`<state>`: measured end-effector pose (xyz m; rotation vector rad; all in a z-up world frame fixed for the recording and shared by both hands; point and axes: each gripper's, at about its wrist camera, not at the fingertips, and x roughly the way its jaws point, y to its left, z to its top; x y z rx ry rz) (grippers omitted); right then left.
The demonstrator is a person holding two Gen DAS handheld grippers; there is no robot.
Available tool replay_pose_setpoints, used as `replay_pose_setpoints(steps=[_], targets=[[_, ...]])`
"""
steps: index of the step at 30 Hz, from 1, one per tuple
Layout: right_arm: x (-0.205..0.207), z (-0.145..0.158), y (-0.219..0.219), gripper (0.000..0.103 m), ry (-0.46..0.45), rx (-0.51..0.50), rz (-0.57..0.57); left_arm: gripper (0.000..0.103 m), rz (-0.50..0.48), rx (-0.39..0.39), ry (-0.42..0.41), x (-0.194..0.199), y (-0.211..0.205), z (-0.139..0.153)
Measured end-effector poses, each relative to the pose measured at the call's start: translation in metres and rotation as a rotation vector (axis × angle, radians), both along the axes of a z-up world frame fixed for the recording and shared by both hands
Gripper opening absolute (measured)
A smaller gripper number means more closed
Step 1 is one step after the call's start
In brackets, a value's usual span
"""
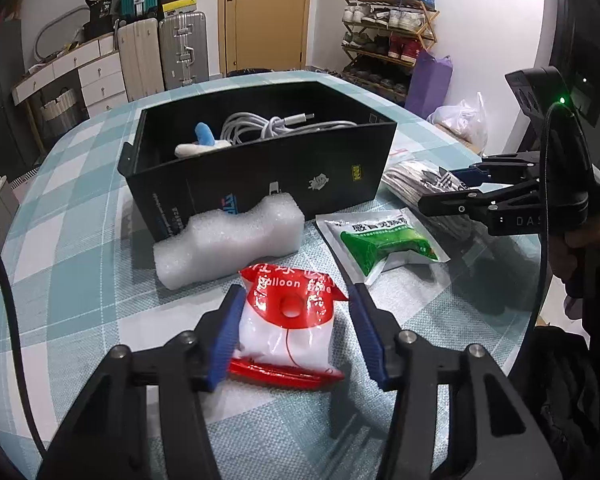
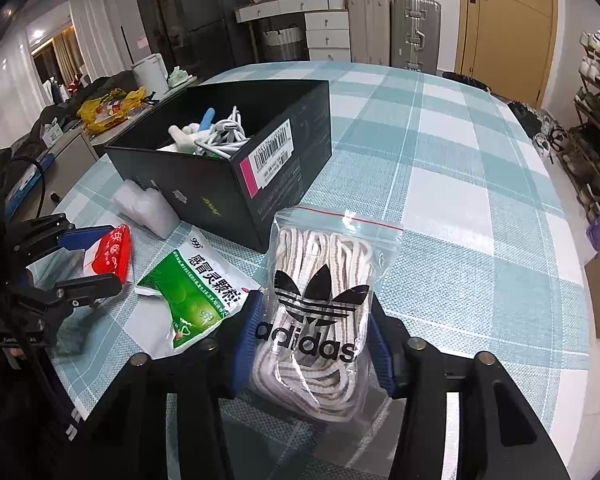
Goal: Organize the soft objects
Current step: 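Grasp the red balloon glue packet with the left gripper while the right gripper grasps the Adidas rope bag, then carry the glue packet and rope bag over the black box with both grippers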
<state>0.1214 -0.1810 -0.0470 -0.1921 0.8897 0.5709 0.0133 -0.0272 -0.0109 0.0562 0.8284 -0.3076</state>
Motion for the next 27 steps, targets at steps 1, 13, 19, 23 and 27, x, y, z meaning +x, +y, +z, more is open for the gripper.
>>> replay_pose_setpoints(steps=[1, 13, 19, 23, 27], targets=[[0.0, 0.001, -0.001, 0.045, -0.004, 0.001, -0.001, 0.052, 0.005, -0.004, -0.007, -0.001, 0.001, 0.001], [-0.011, 0.021, -0.015, 0.044, -0.051, 0.074, 0.016, 0.052, 0.075, -0.055, -0.07, -0.002, 0.018, 0.02], [-0.018, 0.038, -0.026, 0.044, -0.079, 0.17, 0.023, 0.052, 0.094, -0.06, -0.103, 0.004, 0.02, 0.032], [-0.026, 0.055, -0.026, 0.044, -0.119, 0.233, 0.04, 0.052, 0.11, -0.058, -0.141, 0.009, 0.021, 0.044], [-0.031, 0.066, -0.021, 0.044, -0.156, 0.269, 0.038, 0.052, 0.126, -0.061, -0.166, 0.014, 0.023, 0.053]])
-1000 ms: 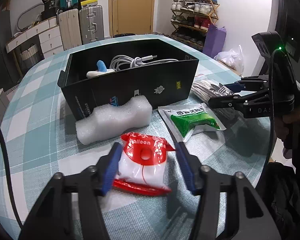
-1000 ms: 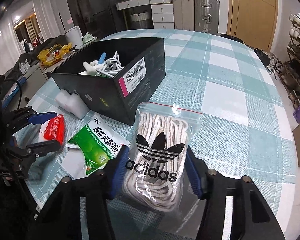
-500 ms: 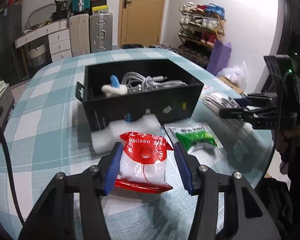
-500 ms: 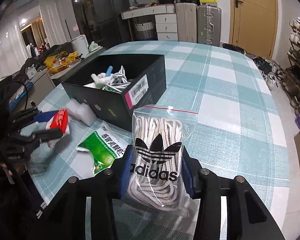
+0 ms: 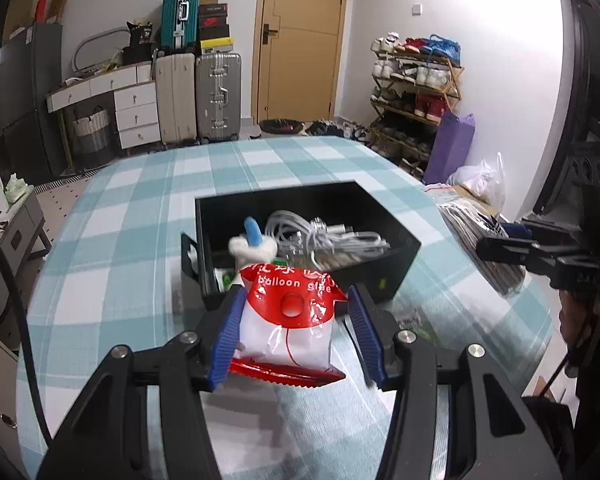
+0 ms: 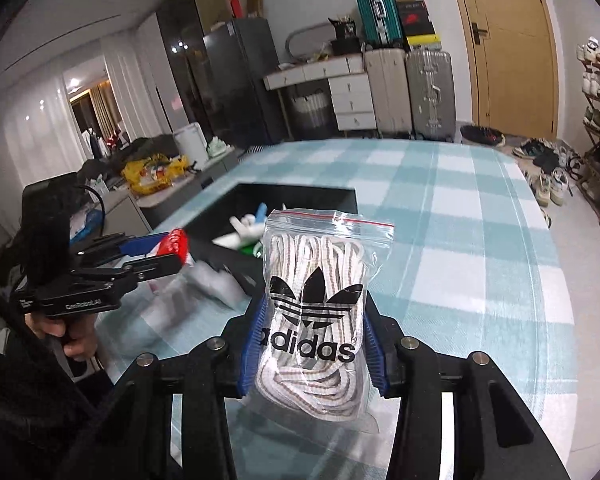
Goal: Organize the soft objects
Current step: 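Carry the glue packet and rope bag over the black box with both grippers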
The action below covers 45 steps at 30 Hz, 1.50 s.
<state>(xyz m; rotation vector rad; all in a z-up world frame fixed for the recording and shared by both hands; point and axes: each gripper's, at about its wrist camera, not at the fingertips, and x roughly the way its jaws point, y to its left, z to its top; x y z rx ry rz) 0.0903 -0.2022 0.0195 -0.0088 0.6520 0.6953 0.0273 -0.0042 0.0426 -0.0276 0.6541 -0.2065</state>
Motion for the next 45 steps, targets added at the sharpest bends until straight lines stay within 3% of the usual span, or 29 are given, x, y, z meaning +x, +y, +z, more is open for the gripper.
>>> replay_pose_setpoints(steps=[20, 45], targets=[[0.02, 0.023, 0.054, 0.044, -0.064, 0.048, -0.074, 0.052, 0.086, 0.01, -0.056, 0.041, 0.012, 0.015], [0.067, 0.002, 0.106, 0.044, -0.074, -0.112, -0.049, 0.052, 0.135, 0.065, -0.03, 0.086, 0.009, -0.007]])
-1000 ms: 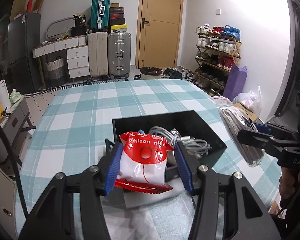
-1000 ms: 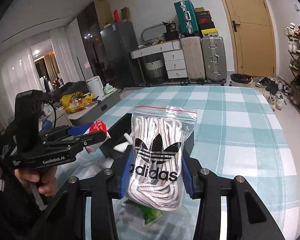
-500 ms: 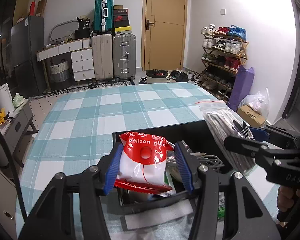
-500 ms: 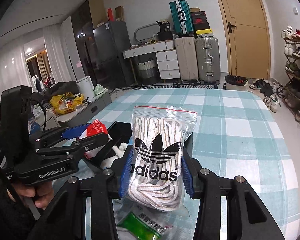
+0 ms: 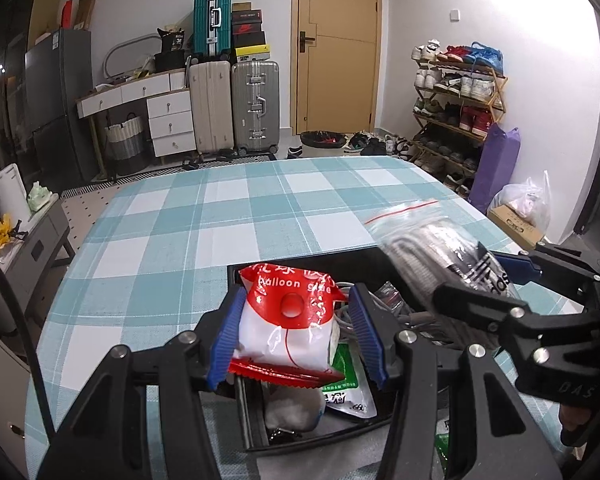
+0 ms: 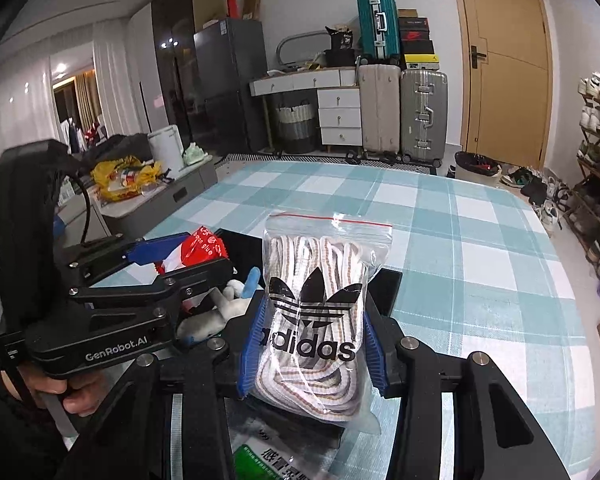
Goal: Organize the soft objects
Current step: 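Carry the glue packet and rope bag over the black box with both grippers, then lower both held items into the box and open both grippers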
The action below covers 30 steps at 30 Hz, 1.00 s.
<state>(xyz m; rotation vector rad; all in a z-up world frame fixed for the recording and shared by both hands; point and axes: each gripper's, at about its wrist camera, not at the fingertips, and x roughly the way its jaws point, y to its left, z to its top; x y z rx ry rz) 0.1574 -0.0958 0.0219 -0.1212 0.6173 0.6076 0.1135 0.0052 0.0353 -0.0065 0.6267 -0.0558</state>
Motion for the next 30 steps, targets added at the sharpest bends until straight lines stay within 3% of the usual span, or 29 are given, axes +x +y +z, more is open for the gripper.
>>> replay_pose_setpoints(steps=[21, 24, 25, 26, 30], targets=[[0.022, -0.019, 0.018, 0.046, 0.014, -0.132, 0.127, 0.053, -0.053, 0.019, 0.037, 0.01, -0.01, -0.014], [0.019, -0.018, 0.017, 0.054, -0.003, -0.136, 0.133, 0.053, -0.065, 0.007, 0.049, 0.009, -0.01, -0.014], [0.018, -0.017, 0.014, 0.064, -0.012, -0.133, 0.125, 0.057, -0.07, 0.006, 0.051, 0.008, -0.01, -0.013], [0.016, -0.015, 0.011, 0.073, -0.019, -0.126, 0.115, 0.068, -0.075, 0.004, 0.052, 0.006, -0.009, -0.012], [0.001, -0.005, -0.008, 0.092, -0.046, -0.093, 0.058, 0.09, -0.088, 0.002, 0.024, -0.007, -0.009, -0.002]])
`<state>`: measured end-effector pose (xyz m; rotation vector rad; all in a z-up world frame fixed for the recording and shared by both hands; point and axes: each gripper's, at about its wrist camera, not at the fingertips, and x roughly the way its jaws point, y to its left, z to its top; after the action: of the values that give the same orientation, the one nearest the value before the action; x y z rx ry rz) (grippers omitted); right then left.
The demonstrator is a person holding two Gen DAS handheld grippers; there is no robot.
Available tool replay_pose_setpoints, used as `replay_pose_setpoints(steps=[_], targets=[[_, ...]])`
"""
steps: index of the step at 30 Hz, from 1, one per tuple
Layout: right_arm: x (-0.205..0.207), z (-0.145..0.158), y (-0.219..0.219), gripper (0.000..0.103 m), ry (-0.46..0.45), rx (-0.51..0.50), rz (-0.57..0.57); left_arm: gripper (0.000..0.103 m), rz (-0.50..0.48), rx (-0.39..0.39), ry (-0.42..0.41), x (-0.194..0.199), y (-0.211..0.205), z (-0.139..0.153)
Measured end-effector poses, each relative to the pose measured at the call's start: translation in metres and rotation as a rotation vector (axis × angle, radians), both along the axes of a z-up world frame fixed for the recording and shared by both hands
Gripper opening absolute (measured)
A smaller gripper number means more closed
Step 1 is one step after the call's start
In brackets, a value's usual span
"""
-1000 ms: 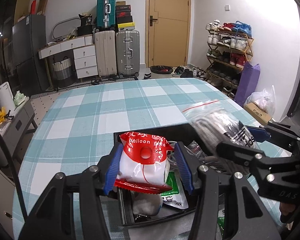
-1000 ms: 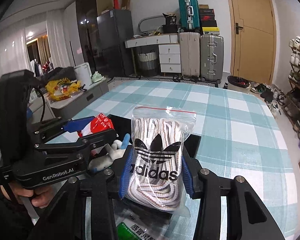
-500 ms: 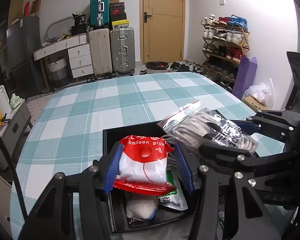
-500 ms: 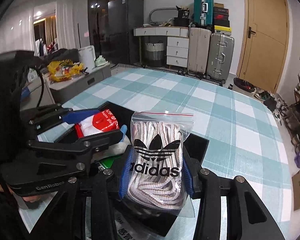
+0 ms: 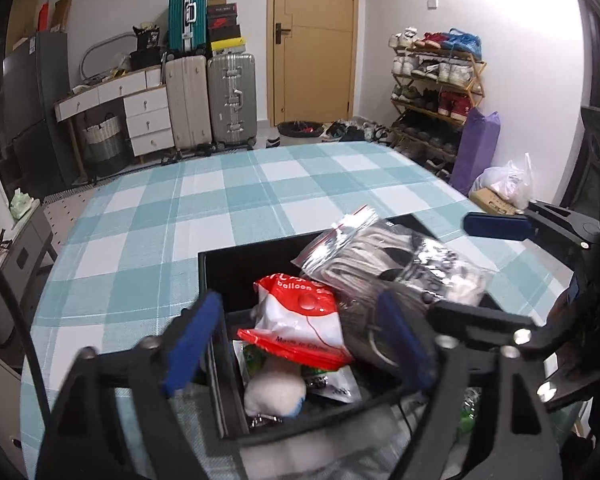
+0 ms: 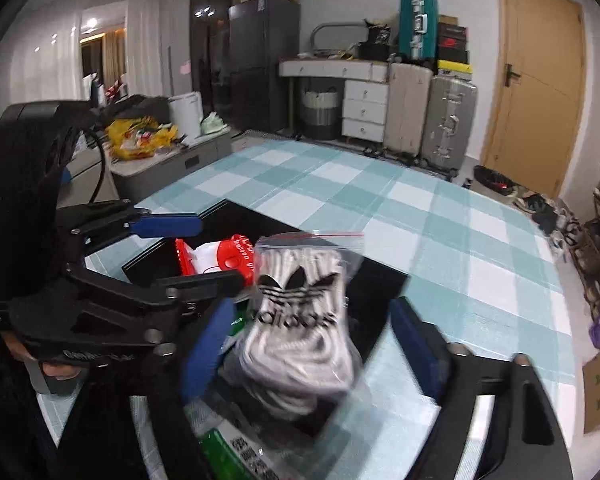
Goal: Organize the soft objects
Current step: 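Lower both held items into the box and open both grippers, then move both tools toward the foam strip and the green medicine packet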
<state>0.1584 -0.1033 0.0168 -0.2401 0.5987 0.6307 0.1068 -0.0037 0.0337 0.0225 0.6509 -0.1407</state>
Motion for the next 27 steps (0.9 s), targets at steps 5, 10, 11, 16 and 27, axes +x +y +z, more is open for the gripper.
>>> replay_pose_setpoints(steps=[5, 10, 11, 16, 27], targets=[[-0.019, 0.002, -0.025, 0.102, 0.047, 0.065, -0.067, 0.103, 0.02, 0.017, -0.02, -0.019, 0.002, 0.008], [-0.034, -0.01, -0.035, 0.102, 0.116, 0.062, -0.111, 0.103, 0.048, 0.006, -0.001, -0.04, 0.008, 0.001], [-0.038, -0.014, -0.036, 0.102, 0.127, 0.057, -0.116, 0.103, 0.05, 0.008, 0.001, -0.043, 0.008, -0.001], [-0.044, -0.024, -0.034, 0.102, 0.162, 0.032, -0.099, 0.103, 0.059, 0.005, 0.04, -0.054, 0.006, -0.016], [-0.048, -0.039, -0.027, 0.102, 0.212, -0.031, -0.051, 0.103, 0.072, -0.016, 0.123, -0.054, 0.001, -0.036]])
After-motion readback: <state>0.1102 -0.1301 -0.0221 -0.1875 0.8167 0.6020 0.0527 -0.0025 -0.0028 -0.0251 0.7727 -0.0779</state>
